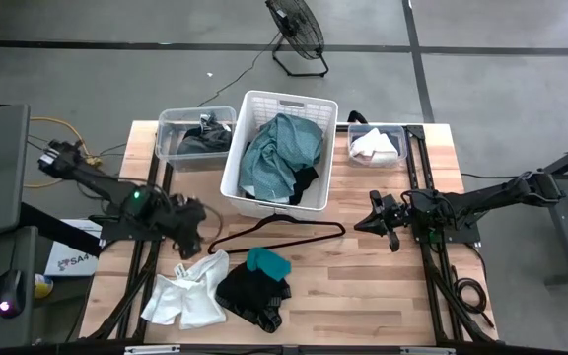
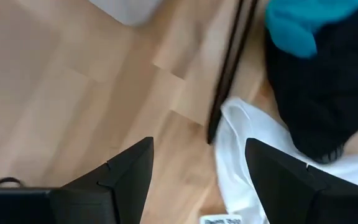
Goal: Pick & Place Cloths
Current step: Put the white boxer short into the left transparent bin
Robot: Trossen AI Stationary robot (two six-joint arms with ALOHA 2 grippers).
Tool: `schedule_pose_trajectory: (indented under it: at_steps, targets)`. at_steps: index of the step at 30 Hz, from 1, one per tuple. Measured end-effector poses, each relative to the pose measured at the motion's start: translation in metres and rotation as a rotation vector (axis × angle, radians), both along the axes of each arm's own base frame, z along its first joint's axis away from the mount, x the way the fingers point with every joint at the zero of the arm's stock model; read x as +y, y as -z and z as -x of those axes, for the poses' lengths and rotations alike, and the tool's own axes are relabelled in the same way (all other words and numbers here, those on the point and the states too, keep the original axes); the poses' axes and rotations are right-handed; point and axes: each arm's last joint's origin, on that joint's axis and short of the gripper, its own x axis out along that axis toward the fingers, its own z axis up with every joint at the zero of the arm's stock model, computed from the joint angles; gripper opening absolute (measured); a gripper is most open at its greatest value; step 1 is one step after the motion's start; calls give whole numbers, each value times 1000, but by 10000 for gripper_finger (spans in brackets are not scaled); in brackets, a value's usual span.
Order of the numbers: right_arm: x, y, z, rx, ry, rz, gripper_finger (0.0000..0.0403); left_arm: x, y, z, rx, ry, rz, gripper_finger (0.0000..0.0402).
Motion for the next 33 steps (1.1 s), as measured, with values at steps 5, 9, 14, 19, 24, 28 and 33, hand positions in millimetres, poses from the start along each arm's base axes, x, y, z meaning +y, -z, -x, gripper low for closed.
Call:
schedule_pose_trajectory:
  at_steps: [5,9,14,19,24,28,33]
  targets:
    - [0,0,0,0,0,0,3,-18,19,6,-9,39,41,248]
    - [0,0,0,0,0,0,3,-30,34,11,-24,108,58,248]
    - [0,0,0,0,-1,0,3,-45,51,17,-55,185,94,248]
    - [0,0,0,0,0,0,3,-55,62,24,-76,255,117,248]
    - [0,0,0,0,0,0,3,-61,70,32,-74,314,118,248]
    - [0,0,0,0,0,0,3,-66,73,38,-71,402,109,248]
    - [0,0,0,0,0,0,3,-70,74,41,-71,470,88,248]
